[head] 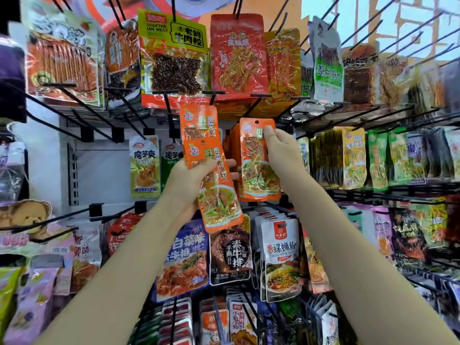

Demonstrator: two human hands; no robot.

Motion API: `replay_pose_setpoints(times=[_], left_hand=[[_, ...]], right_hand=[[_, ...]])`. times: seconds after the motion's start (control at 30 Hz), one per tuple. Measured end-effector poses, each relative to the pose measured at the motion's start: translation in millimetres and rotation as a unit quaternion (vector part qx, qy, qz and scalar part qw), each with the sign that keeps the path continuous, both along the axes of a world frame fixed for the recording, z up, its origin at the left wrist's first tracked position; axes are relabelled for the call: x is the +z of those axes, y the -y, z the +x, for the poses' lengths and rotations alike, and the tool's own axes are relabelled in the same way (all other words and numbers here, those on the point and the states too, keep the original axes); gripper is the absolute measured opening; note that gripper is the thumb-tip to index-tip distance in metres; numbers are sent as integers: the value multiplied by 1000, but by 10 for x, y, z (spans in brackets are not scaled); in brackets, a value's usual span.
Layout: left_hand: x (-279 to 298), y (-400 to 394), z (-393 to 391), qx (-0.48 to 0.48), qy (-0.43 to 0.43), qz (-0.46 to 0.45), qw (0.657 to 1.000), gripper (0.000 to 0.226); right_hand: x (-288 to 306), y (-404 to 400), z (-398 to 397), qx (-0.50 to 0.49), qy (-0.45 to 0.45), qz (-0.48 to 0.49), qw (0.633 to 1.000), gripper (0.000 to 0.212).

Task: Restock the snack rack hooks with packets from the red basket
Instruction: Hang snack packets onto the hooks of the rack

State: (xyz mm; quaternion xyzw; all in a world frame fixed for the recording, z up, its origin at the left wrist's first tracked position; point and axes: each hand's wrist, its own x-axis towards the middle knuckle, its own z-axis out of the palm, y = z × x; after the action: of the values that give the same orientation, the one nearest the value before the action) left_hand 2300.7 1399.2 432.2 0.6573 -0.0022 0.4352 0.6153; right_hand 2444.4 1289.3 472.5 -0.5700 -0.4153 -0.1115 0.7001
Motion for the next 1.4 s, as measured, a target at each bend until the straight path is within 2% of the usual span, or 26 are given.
replay_pose_setpoints(times=[0.1,0.23,0.37,0.43,0.5,0.57,0.67,0.77,0.87,0.9,1.03,1.2,1.33,1.4], left_hand=[[-9,1,-18,-1,26,-12,1000,16],[-16,-34,-21,7,41,-27,999,27],[-25,-43,-11,14,49,-42,998,38],[-22,-48,-7,17,49,-41,998,30],[-17,-15,-13,14,47,-36,998,31],[-16,26,-11,11,43,-30,999,35],[0,31,-2,12,25,-35,999,29],[3,0,3,25,27,-40,999,4],[-20,-20,31,36,36,-34,998,13],[-24,-27,41,39,38,-36,998,15],[-24,-59,51,42,38,-50,997,6],[-23,-25,0,30,40,-66,997,10],[-37,-6,-3,49,41,-34,997,3],[-36,-3,2,59,37,-9,998,2]], right_hand=[[52,-8,5,-5,15,1,1000,37],[45,-23,25,-53,34,-11,998,38],[-19,78,-52,-159,90,81,980,20],[-37,124,-155,-102,135,70,983,26],[-70,134,-286,9,152,-10,988,31],[-110,115,-371,60,158,-60,984,26],[-137,66,-347,63,123,-21,990,34],[-72,54,-193,53,26,47,997,46],[16,61,-39,33,-15,53,998,69],[37,61,-9,27,-12,48,998,69],[90,9,61,8,-11,25,1000,56],[130,-79,100,-16,10,5,1000,34],[88,12,54,-153,74,34,985,18],[64,113,-24,-181,111,69,975,17]])
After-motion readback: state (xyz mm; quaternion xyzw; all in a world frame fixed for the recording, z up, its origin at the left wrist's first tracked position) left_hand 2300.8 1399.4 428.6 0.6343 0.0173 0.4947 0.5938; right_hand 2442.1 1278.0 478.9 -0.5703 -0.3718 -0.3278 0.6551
